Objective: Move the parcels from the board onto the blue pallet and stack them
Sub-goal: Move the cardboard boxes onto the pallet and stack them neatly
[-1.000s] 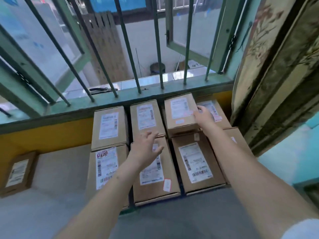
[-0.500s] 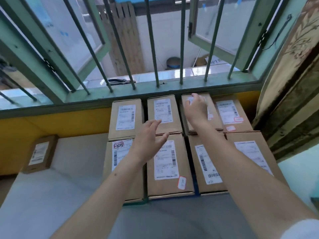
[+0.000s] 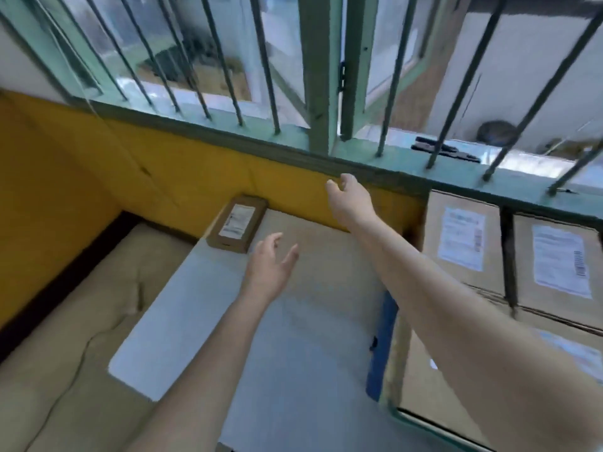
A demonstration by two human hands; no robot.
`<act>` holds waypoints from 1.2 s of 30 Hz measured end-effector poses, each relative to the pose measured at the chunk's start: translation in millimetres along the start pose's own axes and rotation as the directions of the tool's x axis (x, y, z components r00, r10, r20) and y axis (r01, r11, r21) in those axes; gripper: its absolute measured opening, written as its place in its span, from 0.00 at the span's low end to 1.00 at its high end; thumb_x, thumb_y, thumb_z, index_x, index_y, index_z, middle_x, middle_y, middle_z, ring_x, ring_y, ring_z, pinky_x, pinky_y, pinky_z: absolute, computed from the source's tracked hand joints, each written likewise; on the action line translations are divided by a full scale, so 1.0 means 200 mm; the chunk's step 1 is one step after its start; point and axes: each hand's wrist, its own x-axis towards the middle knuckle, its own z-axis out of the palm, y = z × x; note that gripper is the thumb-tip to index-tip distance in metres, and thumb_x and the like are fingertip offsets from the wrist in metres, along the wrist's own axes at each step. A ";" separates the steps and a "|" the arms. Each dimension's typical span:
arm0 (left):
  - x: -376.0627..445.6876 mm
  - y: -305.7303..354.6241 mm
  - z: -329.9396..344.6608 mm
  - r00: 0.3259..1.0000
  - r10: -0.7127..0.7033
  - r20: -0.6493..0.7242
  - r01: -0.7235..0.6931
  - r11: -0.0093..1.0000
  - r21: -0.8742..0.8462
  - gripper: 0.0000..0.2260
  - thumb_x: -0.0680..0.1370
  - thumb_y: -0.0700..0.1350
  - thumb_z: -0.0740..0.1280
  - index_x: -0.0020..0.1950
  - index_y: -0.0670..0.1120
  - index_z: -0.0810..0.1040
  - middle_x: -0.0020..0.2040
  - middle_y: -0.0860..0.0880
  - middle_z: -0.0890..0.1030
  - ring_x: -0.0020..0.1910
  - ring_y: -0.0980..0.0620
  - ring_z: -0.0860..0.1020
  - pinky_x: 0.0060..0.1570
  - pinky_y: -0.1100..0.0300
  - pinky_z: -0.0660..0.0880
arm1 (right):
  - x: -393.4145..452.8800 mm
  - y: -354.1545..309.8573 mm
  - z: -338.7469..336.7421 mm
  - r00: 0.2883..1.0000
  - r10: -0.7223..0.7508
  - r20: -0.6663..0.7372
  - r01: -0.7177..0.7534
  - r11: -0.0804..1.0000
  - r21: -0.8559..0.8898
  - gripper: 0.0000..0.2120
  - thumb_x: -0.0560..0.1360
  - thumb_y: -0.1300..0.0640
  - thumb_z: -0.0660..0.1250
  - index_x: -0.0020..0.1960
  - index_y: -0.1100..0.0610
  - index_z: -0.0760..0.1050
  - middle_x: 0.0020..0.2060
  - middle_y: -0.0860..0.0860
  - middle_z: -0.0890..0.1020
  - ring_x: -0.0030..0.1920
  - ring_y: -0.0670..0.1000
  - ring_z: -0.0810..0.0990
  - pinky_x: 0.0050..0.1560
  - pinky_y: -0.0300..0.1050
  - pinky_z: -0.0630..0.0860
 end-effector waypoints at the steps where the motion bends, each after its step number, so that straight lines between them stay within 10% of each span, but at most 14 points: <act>1: 0.07 -0.13 -0.06 0.998 -0.059 0.004 0.059 0.998 -0.017 0.25 0.79 0.57 0.64 0.72 0.47 0.69 0.66 0.46 0.73 0.63 0.47 0.73 0.57 0.55 0.70 | 0.06 -0.01 0.14 0.999 0.040 0.037 -0.040 0.999 -0.004 0.27 0.82 0.47 0.56 0.78 0.57 0.59 0.73 0.56 0.68 0.69 0.57 0.71 0.60 0.45 0.70; 10: 0.89 -1.17 -0.32 0.876 -0.466 0.125 0.482 0.842 -0.243 0.23 0.77 0.53 0.66 0.70 0.46 0.70 0.64 0.45 0.76 0.56 0.45 0.78 0.52 0.53 0.75 | 0.57 0.09 1.29 0.774 0.589 0.230 -0.630 0.753 0.192 0.19 0.83 0.55 0.58 0.72 0.59 0.65 0.56 0.55 0.78 0.42 0.53 0.82 0.56 0.51 0.80; 14: 1.14 -1.37 -0.31 0.828 -0.497 0.261 0.559 0.690 -0.459 0.34 0.72 0.52 0.70 0.75 0.44 0.63 0.62 0.44 0.76 0.60 0.40 0.78 0.63 0.44 0.74 | 0.77 0.16 1.53 0.771 0.614 0.170 -0.633 0.769 0.089 0.11 0.81 0.55 0.60 0.59 0.59 0.76 0.43 0.55 0.79 0.46 0.55 0.80 0.59 0.54 0.79; 18: 1.27 -1.42 -0.28 0.793 -0.504 0.342 0.594 0.516 -0.617 0.41 0.66 0.56 0.70 0.75 0.44 0.62 0.64 0.44 0.76 0.56 0.46 0.81 0.58 0.50 0.78 | 0.90 0.21 1.65 0.792 0.573 0.211 -0.605 0.783 0.143 0.14 0.78 0.51 0.62 0.57 0.59 0.78 0.52 0.53 0.84 0.51 0.54 0.83 0.58 0.52 0.79; 23: 1.27 -1.36 -0.30 0.810 -0.464 0.359 0.557 0.417 -0.718 0.04 0.78 0.43 0.67 0.45 0.43 0.79 0.41 0.46 0.83 0.37 0.51 0.81 0.38 0.62 0.80 | 0.94 0.25 1.64 0.776 0.596 0.206 -0.624 0.772 0.121 0.12 0.79 0.45 0.61 0.49 0.52 0.77 0.52 0.54 0.84 0.53 0.55 0.82 0.61 0.54 0.77; 30: 1.00 -1.06 -0.43 0.858 -0.371 0.354 0.504 0.481 -0.718 0.07 0.79 0.42 0.66 0.56 0.44 0.78 0.47 0.44 0.83 0.35 0.50 0.83 0.38 0.59 0.82 | 0.66 0.12 1.31 0.803 0.562 0.199 -0.596 0.755 0.274 0.18 0.82 0.49 0.59 0.68 0.54 0.72 0.55 0.51 0.82 0.51 0.52 0.80 0.41 0.44 0.74; 36: 0.64 -0.45 -0.32 0.937 -0.110 0.331 0.331 0.585 -0.740 0.13 0.80 0.41 0.66 0.64 0.47 0.76 0.48 0.44 0.85 0.38 0.46 0.85 0.38 0.58 0.82 | 0.24 0.01 0.52 0.902 0.429 -0.052 -0.387 0.855 0.345 0.24 0.82 0.48 0.60 0.76 0.54 0.65 0.66 0.51 0.78 0.62 0.51 0.78 0.63 0.53 0.77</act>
